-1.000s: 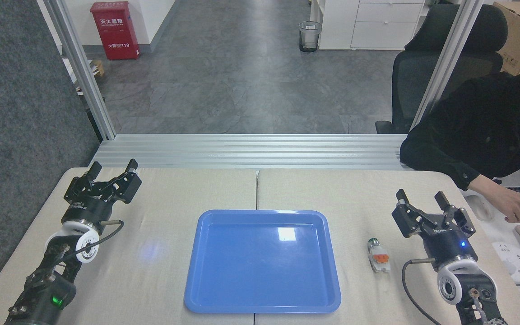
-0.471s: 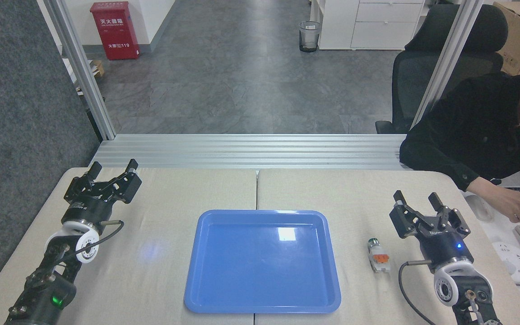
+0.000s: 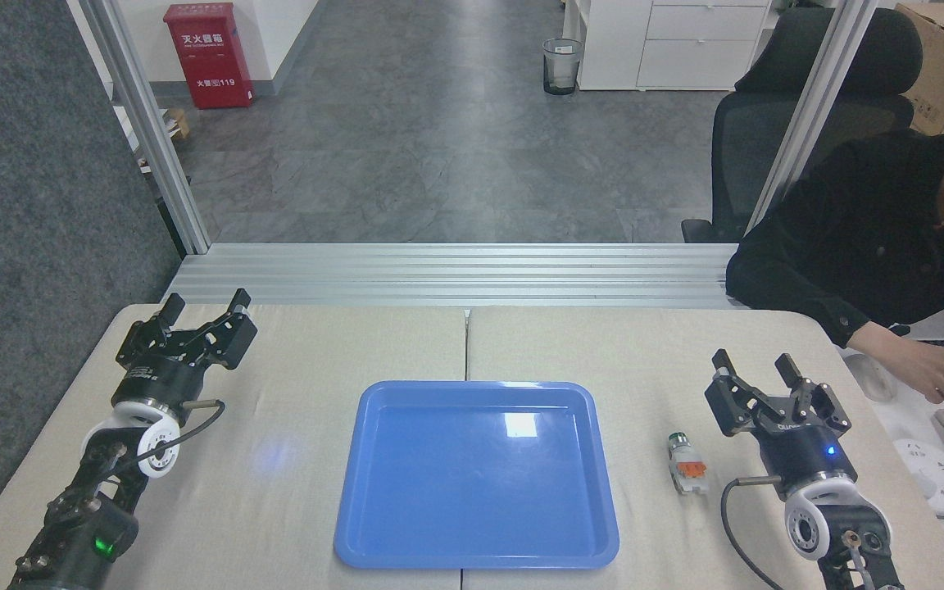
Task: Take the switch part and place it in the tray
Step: 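Open the right gripper and hold it above the white-orange switch part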
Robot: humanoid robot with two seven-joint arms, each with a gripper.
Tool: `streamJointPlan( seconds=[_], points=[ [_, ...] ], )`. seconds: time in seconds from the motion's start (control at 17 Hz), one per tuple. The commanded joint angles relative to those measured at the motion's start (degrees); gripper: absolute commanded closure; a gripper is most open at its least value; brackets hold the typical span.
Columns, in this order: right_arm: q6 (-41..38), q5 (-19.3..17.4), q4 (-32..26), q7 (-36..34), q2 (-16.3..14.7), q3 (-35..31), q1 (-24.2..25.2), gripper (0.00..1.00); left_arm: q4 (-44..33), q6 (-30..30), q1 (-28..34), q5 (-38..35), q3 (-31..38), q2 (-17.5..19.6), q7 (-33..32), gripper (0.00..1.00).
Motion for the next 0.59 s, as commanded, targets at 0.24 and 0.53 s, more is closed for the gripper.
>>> streamJointPlan(
  seconds=[0.24,0.53],
  points=[
    [-0.05,-0.05,-1.47,-0.02,1.65,-0.13,1.12,0.07,-0.01,0.04,0.00,0.00,0.00,0.00,-0.03,0.00],
    [-0.13,-0.05,-2.17,-0.02,1.65,-0.13,2.18,0.05,-0.01,0.04,0.09,0.00,0.00,0.00,-0.03,0.00]
  ],
)
